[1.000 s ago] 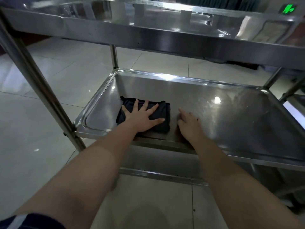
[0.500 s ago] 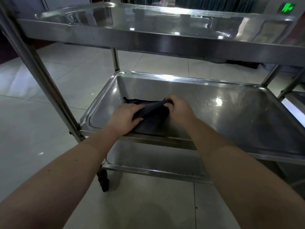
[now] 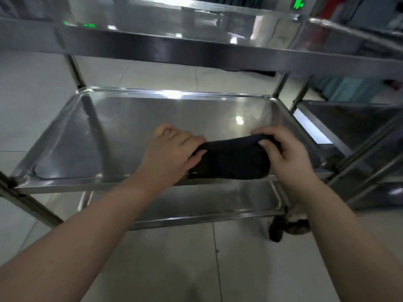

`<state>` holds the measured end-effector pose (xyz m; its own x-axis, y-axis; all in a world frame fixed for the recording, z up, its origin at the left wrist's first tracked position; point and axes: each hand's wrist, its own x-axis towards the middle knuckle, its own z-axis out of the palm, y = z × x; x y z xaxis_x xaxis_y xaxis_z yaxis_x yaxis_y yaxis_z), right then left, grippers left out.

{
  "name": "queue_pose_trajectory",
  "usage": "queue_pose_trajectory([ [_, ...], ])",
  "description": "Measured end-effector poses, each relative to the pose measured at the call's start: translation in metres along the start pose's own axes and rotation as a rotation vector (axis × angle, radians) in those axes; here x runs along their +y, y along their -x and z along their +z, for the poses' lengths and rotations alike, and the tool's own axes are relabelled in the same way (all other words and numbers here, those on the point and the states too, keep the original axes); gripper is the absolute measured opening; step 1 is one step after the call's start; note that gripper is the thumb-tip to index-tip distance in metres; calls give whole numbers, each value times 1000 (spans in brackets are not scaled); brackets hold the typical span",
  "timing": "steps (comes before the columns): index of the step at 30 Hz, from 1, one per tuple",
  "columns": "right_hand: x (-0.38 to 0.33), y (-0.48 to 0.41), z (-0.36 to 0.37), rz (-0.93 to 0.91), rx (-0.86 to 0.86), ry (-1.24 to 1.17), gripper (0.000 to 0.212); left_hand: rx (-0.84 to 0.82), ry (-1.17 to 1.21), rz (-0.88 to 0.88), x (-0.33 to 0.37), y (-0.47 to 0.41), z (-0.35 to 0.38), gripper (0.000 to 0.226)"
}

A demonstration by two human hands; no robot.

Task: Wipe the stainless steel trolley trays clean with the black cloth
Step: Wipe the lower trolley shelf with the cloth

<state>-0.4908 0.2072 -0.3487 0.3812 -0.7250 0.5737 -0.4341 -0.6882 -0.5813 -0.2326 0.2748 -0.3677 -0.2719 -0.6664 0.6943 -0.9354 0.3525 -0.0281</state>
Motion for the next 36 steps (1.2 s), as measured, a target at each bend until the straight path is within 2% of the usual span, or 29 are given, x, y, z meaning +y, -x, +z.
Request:
queue_pose_trajectory([
  [4,13,55,-49,46,-214,49,23,49,132,93,44,18,23,16],
  [8,49,116,-49,135,-449,154,37,-151,247,165,78,48,60,25],
  [11,89,164,-26,161,-414,212,26,-363,296,162,101,80,96,25],
  [14,128,199,2,247,-361,230,22,-577,309,36,116,106,139,19],
  [16,154,213,21,297,-335,221,21,-639,315,-42,121,119,168,20],
  [18,177,220,38,323,-299,203,17,-633,310,-109,122,127,193,19],
  [22,219,211,60,347,-188,176,11,-511,315,-205,117,120,234,14],
  [26,256,155,70,377,-102,143,15,-365,321,-349,101,76,270,17],
  [31,292,77,78,328,91,204,21,-296,133,-574,81,12,309,33],
  [33,308,70,87,296,126,235,19,-269,100,-547,80,12,320,30],
  [36,329,94,106,365,31,259,21,-334,85,-423,90,45,336,25],
])
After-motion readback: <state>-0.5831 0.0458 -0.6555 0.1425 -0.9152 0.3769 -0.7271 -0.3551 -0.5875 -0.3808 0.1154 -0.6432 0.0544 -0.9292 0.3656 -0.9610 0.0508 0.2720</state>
